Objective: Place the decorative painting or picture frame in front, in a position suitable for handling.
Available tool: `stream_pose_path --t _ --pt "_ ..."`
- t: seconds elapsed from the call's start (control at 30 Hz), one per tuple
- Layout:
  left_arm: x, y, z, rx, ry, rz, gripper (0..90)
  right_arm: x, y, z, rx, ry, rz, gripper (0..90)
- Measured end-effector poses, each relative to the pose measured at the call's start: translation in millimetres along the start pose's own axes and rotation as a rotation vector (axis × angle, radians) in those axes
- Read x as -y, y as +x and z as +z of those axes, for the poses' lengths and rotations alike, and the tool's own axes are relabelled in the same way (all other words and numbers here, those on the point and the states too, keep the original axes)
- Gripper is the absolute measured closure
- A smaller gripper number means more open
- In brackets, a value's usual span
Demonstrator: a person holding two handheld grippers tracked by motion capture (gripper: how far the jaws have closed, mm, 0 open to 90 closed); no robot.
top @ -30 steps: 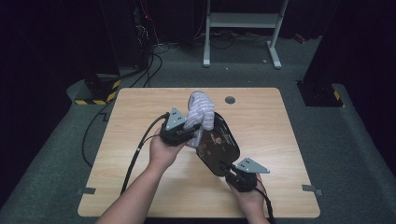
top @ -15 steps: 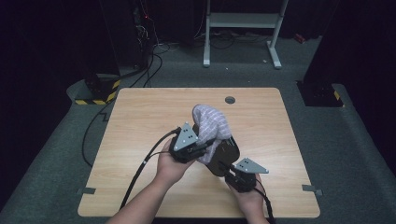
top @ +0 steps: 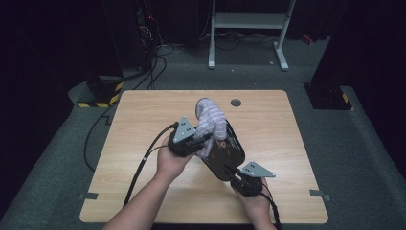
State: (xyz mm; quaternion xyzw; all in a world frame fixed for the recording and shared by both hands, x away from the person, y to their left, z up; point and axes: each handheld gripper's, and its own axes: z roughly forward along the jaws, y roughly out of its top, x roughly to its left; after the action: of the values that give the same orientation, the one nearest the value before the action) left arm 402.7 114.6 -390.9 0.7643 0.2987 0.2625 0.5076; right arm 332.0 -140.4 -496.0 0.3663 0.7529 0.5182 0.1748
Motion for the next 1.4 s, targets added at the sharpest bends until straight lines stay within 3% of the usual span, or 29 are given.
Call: stream_pose_path --t 0.1,0.23,0.5,0.6,0.73,0.83,0.97,1.03,1.13,1.2,1.33,1.4 --pt "9.8 20.9 3.1 -0.050 0.032 -0.052 65.2 0.3 0.0 -0.1 -0.003 0.001 -0.002 79.7" --pt "22.9 30.8 5.9 -0.065 0.061 -0.079 65.2 1.0 -1.1 -0.2 -0.010 0.001 0.005 80.0" --pt "40.8 25.7 12.6 -0.041 0.081 -0.099 65.2 2.6 0.0 0.1 -0.005 -0.011 0.004 79.0" --pt "40.7 24.3 12.7 -0.040 0.083 -0.091 65.2 4.8 3.7 -0.3 0.023 -0.013 -0.001 67.4" --pt "41.4 24.6 13.6 -0.039 0.088 -0.090 65.2 10.6 7.2 -3.4 0.008 -0.009 0.022 65.5" --pt "42.1 24.8 14.3 -0.038 0.089 -0.093 65.2 12.7 8.1 -3.8 0.002 -0.001 0.036 67.1" --pt "42.3 25.0 14.6 -0.034 0.092 -0.095 65.2 14.2 4.5 -3.7 -0.008 0.012 0.059 77.9" --pt "42.5 24.1 15.0 -0.017 0.095 -0.099 65.2 13.4 2.4 -4.5 -0.008 0.014 0.059 78.2" --pt "40.5 13.8 14.0 0.023 0.087 -0.089 65.4 12.2 2.2 -4.0 -0.001 0.019 0.055 78.4" --pt "37.1 0.1 11.7 0.062 0.076 -0.070 65.4 11.6 2.6 -3.4 0.003 0.021 0.052 78.4" --pt "28.0 -37.3 4.9 0.143 0.038 0.002 65.5 11.5 2.1 -3.1 0.004 0.026 0.051 78.4" --pt "23.1 -57.9 1.9 0.178 0.029 0.060 65.5 11.4 1.2 -3.2 0.002 0.025 0.052 78.4"
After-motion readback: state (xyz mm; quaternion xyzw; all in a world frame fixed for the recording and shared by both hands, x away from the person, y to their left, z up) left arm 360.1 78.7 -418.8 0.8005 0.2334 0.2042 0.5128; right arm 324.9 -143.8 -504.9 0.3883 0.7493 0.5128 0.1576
